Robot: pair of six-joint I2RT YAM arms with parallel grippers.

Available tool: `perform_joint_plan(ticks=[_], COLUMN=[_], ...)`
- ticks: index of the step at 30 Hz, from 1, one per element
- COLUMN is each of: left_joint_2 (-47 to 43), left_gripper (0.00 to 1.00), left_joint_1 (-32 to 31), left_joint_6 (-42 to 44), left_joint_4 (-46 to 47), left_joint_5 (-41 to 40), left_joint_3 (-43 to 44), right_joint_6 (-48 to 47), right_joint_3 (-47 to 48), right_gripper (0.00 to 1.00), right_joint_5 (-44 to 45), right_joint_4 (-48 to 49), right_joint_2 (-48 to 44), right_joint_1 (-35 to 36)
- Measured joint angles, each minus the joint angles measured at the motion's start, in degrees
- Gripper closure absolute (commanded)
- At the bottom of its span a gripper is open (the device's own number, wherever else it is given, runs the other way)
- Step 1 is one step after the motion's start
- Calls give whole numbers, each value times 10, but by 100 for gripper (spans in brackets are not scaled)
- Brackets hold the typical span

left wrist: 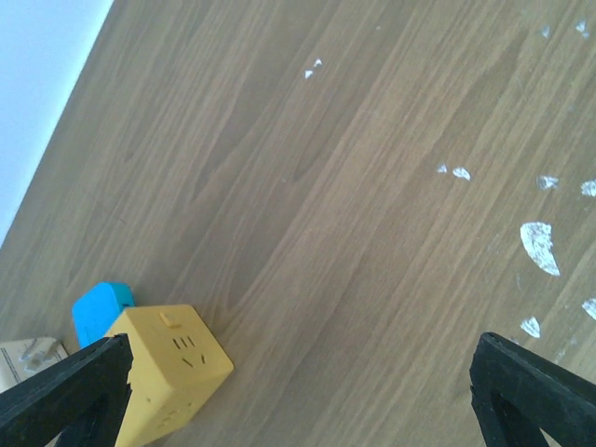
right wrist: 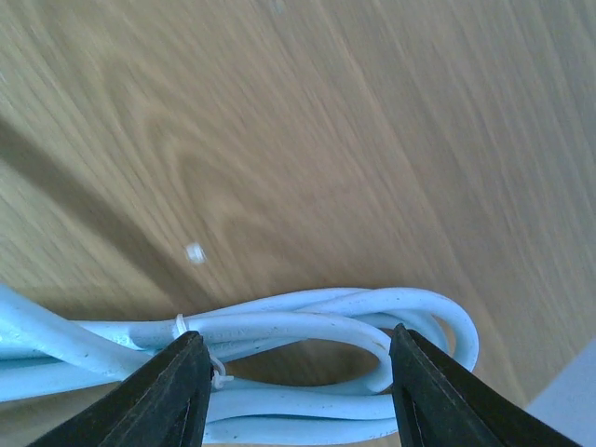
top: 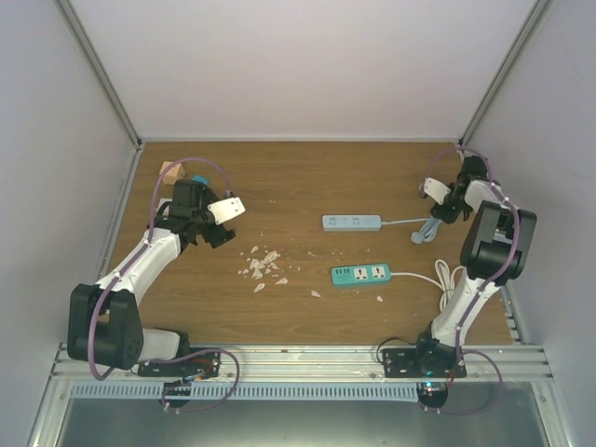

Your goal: Pull the plug off the socket

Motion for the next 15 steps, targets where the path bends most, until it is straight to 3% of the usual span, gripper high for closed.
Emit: perform_joint_plan(ticks=[8, 15], left_joint_2=[26, 61], left_gripper=[1, 1], left_joint_1=[0, 7], left_joint_6=[-33, -77], left_joint_4=[-20, -58], left_joint_5=[20, 68], left_joint_3=[47, 107], right_joint_6=[-31, -27], right_joint_3=[-14, 1], right_gripper=[45, 39], right_joint_5=[-1, -21], right_joint_4=[7, -16], right_joint_2=[-10, -12], right_joint_1=[-65, -91])
